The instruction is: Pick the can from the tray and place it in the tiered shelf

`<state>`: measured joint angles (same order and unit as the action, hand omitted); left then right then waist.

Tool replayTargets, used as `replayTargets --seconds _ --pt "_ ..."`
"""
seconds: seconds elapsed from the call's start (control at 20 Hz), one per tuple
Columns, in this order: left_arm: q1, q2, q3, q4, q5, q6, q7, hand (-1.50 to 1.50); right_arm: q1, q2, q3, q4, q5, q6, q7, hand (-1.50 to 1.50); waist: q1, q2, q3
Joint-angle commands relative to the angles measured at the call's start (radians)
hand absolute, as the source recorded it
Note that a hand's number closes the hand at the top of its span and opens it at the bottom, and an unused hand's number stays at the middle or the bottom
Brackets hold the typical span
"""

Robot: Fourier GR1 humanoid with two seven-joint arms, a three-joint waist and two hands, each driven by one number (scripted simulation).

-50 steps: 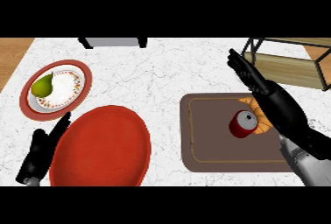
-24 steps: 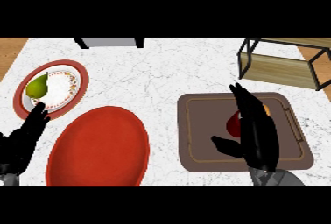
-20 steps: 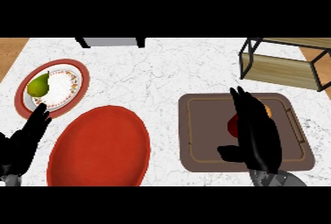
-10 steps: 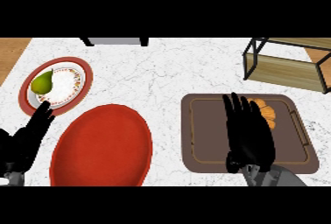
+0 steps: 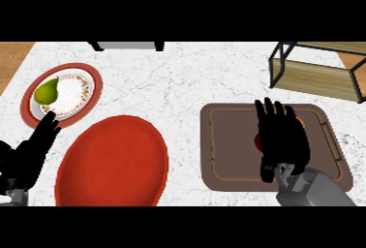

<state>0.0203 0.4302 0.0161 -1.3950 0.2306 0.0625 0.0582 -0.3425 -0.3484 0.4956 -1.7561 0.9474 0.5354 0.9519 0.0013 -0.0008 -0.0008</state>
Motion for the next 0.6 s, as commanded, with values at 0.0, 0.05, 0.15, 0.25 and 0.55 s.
replayTargets --seconds 0.0,0.05,0.15,0.25,0.55 --pt "0.006 -0.002 0.021 0.060 -0.010 -0.037 -0.057 0.00 -0.011 0.056 0.013 0.025 0.050 0.095 0.119 -1.50 0.000 0.001 0.000" --pt "-0.033 -0.011 0.010 0.022 -0.020 -0.009 0.020 0.00 0.021 0.001 -0.024 0.048 0.065 0.032 0.027 -1.50 -0.002 0.001 0.001" --pt "0.037 -0.008 0.021 -0.048 -0.014 -0.022 0.014 0.00 -0.019 0.047 -0.046 0.086 0.079 0.065 0.048 -1.50 0.006 0.000 0.001" --pt "-0.019 0.011 0.056 0.008 -0.009 -0.060 0.005 0.00 0.084 -0.014 -0.066 0.036 0.085 0.026 -0.039 -1.50 -0.002 0.000 0.001" --pt "-0.013 -0.062 0.062 0.006 -0.060 -0.047 0.014 0.00 0.029 0.031 -0.130 0.184 0.177 -0.050 -0.167 -1.50 0.002 0.001 0.001"
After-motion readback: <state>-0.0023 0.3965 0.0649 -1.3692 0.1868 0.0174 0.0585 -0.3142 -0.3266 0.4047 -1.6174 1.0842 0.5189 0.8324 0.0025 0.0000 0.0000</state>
